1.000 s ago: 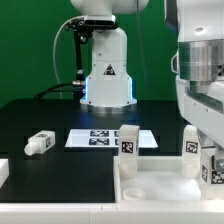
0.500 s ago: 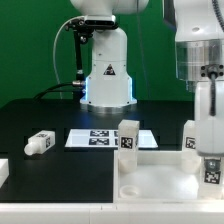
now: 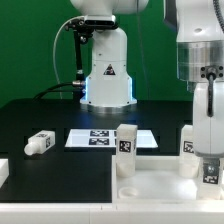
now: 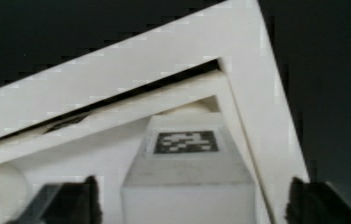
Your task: Assemble square table
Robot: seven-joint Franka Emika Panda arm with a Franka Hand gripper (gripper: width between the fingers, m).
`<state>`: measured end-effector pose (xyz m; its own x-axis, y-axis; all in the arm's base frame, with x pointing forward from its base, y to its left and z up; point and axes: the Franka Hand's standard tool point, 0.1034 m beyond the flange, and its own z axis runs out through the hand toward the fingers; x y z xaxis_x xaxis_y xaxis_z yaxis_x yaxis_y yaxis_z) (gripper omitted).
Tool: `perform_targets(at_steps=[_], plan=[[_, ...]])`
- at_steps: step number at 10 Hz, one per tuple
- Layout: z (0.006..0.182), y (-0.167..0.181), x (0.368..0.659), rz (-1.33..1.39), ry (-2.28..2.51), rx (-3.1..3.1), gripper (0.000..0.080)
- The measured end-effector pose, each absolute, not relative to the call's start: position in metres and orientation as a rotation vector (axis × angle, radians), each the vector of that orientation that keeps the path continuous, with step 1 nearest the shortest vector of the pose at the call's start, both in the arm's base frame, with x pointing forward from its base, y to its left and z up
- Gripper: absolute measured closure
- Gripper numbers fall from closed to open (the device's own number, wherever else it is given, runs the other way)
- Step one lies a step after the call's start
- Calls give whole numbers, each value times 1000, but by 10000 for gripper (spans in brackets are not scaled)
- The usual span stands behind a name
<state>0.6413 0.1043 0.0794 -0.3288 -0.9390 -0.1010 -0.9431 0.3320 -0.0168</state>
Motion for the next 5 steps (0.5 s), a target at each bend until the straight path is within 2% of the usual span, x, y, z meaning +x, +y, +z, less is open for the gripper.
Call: perform_targets(at_steps=[1, 2, 3, 5], plan=[[94, 102, 645, 58, 2435, -1795, 186], [112, 94, 649, 45, 2395, -1808, 156], [117, 87, 651, 36, 2375, -1825, 156], [113, 89, 649, 38, 2376, -1833, 151]])
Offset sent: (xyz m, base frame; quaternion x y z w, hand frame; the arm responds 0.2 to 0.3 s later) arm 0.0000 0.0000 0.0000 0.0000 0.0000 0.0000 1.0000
